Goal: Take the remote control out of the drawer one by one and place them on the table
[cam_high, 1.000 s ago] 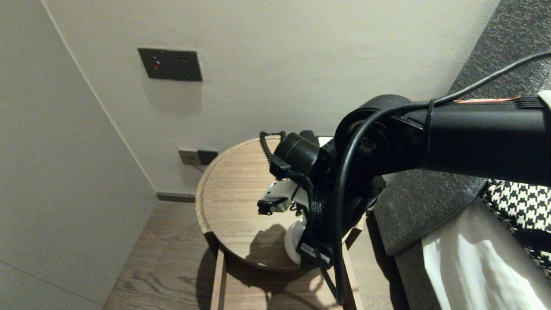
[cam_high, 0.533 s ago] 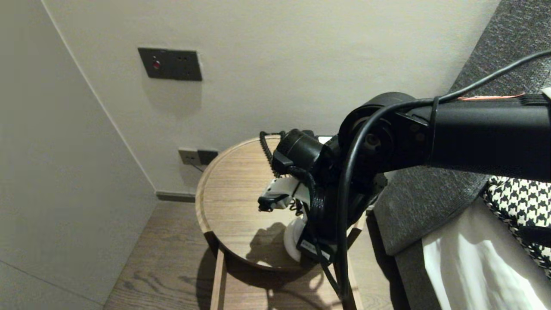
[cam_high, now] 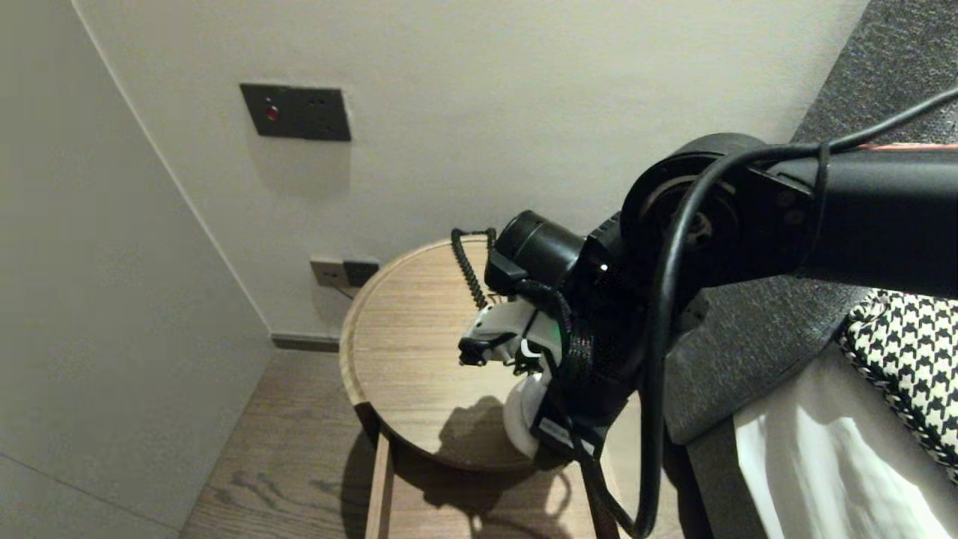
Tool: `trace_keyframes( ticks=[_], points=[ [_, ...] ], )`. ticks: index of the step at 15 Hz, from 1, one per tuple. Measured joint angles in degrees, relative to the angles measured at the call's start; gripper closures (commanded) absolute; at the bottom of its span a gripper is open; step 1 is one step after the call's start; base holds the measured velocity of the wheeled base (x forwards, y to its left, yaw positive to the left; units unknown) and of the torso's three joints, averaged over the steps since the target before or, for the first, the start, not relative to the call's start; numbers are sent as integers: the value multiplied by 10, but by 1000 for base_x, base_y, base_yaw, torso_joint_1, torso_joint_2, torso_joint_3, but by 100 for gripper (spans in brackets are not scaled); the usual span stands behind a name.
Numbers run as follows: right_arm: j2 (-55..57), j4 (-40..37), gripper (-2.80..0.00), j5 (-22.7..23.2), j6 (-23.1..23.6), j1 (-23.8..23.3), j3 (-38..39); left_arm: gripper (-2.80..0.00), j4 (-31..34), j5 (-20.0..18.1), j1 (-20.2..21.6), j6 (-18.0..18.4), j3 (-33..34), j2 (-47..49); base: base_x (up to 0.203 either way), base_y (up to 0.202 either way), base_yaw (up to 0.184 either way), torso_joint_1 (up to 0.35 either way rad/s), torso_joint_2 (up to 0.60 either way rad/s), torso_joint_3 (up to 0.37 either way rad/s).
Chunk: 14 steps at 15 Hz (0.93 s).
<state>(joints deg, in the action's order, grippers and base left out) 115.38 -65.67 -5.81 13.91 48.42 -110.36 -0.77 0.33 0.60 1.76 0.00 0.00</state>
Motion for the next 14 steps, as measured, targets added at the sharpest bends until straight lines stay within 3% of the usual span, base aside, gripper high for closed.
trace_keyframes(
  ticks=[6,14],
  points=[
    [-4,-29,0,3,-7,4,1,0,0,0,0,0,0,0,0,0,0,0,0,0],
    [41,48,0,4,-26,16,0,0,0,0,0,0,0,0,0,0,0,0,0,0]
  ],
)
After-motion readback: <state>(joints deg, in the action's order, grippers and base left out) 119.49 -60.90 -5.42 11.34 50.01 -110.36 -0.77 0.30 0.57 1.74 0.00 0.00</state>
